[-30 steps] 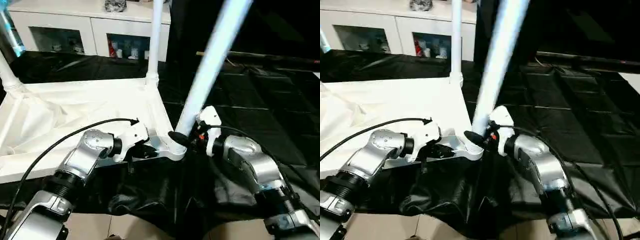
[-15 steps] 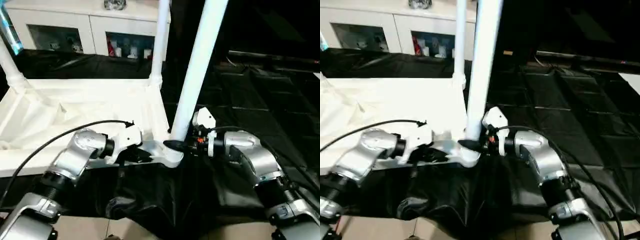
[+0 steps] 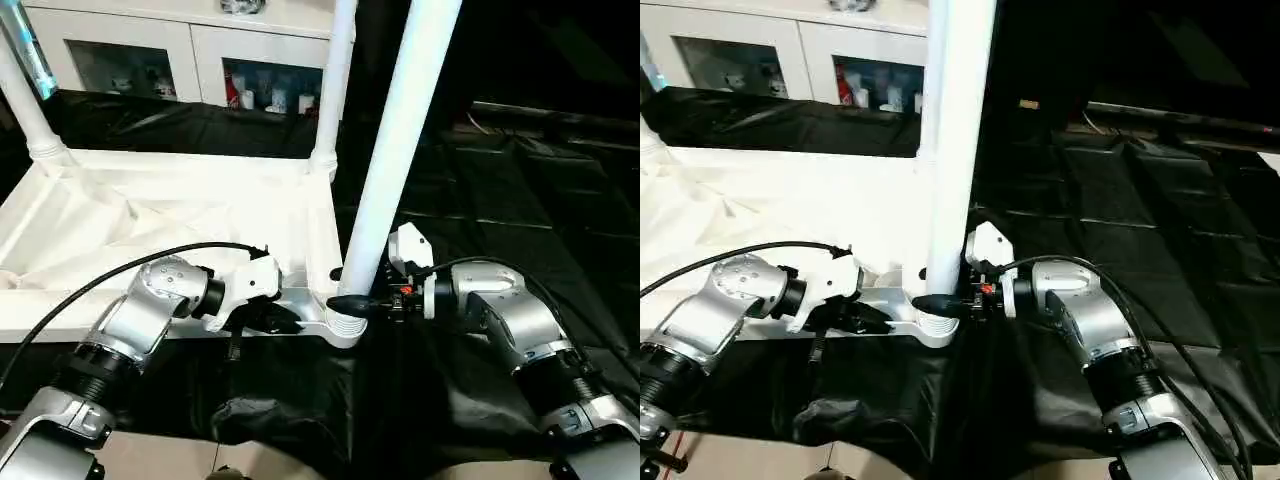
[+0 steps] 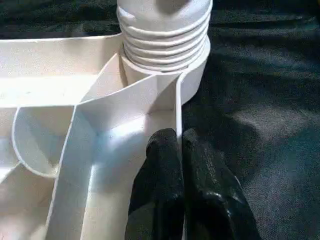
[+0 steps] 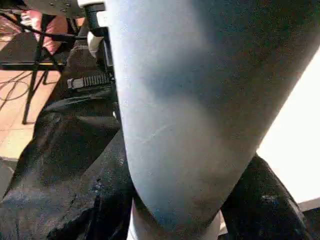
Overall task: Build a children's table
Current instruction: Insert table leg to table base
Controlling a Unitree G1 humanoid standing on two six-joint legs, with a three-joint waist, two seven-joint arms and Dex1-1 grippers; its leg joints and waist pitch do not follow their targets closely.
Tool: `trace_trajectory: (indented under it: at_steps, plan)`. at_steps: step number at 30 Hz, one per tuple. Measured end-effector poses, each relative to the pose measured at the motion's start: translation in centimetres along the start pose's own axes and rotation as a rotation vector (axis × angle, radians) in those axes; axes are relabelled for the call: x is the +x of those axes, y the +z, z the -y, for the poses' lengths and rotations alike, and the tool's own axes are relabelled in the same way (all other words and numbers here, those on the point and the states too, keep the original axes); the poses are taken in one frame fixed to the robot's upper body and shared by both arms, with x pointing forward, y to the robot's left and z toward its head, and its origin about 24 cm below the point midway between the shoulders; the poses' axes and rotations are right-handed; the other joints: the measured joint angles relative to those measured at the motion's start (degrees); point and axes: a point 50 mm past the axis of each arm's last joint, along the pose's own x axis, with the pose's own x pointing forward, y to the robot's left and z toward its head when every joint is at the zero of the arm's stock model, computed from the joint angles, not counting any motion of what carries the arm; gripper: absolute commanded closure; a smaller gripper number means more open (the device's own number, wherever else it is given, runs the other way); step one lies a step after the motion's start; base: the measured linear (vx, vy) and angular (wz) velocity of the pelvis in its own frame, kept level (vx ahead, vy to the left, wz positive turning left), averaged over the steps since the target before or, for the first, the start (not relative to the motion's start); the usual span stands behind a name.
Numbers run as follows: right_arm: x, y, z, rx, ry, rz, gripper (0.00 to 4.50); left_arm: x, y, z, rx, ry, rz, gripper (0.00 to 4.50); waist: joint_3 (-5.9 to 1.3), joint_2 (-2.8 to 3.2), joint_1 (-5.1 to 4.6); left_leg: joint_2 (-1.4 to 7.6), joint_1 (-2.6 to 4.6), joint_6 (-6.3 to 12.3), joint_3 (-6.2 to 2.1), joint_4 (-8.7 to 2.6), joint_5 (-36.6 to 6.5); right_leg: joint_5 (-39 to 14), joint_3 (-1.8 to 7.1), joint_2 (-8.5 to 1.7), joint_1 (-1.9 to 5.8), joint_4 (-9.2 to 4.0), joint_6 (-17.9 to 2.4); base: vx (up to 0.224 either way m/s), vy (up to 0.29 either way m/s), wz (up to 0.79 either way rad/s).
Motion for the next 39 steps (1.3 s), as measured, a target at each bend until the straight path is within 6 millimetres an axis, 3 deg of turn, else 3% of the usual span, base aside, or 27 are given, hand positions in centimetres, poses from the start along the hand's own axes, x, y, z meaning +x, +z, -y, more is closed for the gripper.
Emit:
trace_trajectory:
  at_steps: [15, 20, 24, 27, 39]
  plan:
    - [0.2, -0.5, 0.1, -0.007, -0.094, 0.017, 2.62, 0.5, -0.1, -0.3, -0.022, 0.042, 0.006, 4.50, 0.01, 0.03, -0.21, -0.03, 0.34, 0.00, 0.01, 0.05, 0.0, 0.0, 0.08, -0.01, 0.28, 0.01, 0.1, 0.000, 0.000, 0.00]
    - [2.5, -0.2, 2.7, 0.078, -0.392, 0.049, 2.62, 1.0, 0.0, -2.3, -0.117, 0.222, -0.020, 4.50, 0.05, 0.02, -1.74, -0.03, 0.41, -0.05, -0.13, 0.15, 0.0, -0.1, -0.15, -0.03, 0.11, -0.09, 0.1, 0.000, 0.000, 0.00]
    - [3.0, -0.2, 4.0, 0.149, -0.575, 0.069, 2.62, 2.5, 0.8, -3.1, -0.172, 0.311, -0.004, 4.50, 0.13, 0.14, -1.89, 0.05, 0.33, -0.05, -0.47, 0.14, 0.0, -0.1, -0.97, -0.19, 0.29, -0.97, 0.1, 0.000, 0.000, 0.00]
    - [3.5, 0.1, 5.3, 0.235, -0.723, 0.077, 2.63, 4.0, 1.8, -3.9, -0.227, 0.386, -0.007, 4.50, 0.18, 0.22, -1.78, 0.02, 0.23, -0.05, -0.47, 0.27, 0.0, 0.0, -0.98, -0.25, 0.29, -1.01, 0.1, 0.000, 0.000, 0.00]
    - [4.2, 0.9, 6.5, 0.269, -0.825, 0.047, 2.63, 5.7, 3.3, -4.4, -0.264, 0.473, -0.017, 4.50, 0.06, 0.18, -1.31, 0.01, 0.42, -0.07, -0.31, -0.23, 0.0, 0.4, -0.78, -0.20, 0.25, -0.77, -0.3, 0.000, 0.000, 0.00]
